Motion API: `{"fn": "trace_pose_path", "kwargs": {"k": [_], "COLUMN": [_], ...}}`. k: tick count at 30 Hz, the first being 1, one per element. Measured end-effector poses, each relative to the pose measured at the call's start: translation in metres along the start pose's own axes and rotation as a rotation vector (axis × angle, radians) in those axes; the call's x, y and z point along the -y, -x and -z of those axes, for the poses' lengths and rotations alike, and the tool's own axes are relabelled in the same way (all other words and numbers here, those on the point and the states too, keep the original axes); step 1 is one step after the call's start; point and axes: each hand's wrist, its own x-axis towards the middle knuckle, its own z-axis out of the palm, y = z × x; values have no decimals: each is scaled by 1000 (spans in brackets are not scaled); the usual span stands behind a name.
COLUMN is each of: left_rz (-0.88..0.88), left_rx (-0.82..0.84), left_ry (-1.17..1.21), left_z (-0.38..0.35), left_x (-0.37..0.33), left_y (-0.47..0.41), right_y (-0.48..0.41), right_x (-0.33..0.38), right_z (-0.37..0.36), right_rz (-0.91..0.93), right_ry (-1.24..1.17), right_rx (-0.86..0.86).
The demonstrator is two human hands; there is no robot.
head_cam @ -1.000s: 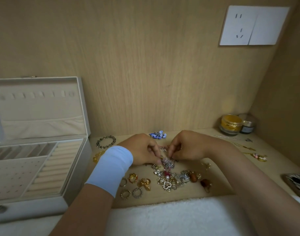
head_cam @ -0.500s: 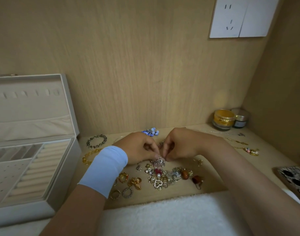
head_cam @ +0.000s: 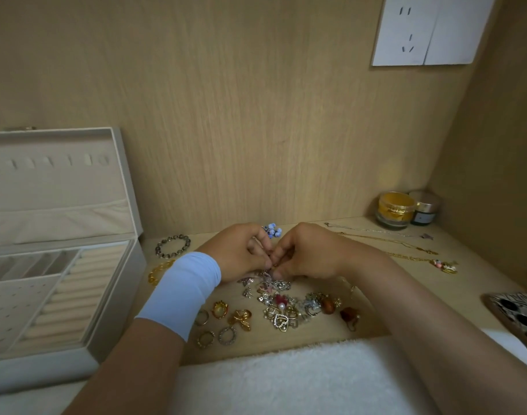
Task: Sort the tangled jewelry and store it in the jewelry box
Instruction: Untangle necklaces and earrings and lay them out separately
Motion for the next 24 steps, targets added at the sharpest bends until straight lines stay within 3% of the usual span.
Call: {"fn": "trace_pose_path", "kwargs": {"k": [5, 9, 15, 24], "left_rz": [20, 35, 56, 75], "left_rx": [-15, 86, 112, 61], "left_ry": [-32, -136, -274, -173], "left_z": [5, 6, 5, 6], "left_x": [1, -6, -10, -5], "left_y": [0, 4, 4, 1], "right_y": [0, -2, 0, 4], "right_x": [-2, -2, -2, 3], "right_z": [0, 1, 0, 4], "right_rz": [5, 51, 76, 75], "right_ry": [-61, 34, 102, 257], "right_rx": [-35, -100, -37, -102]}}
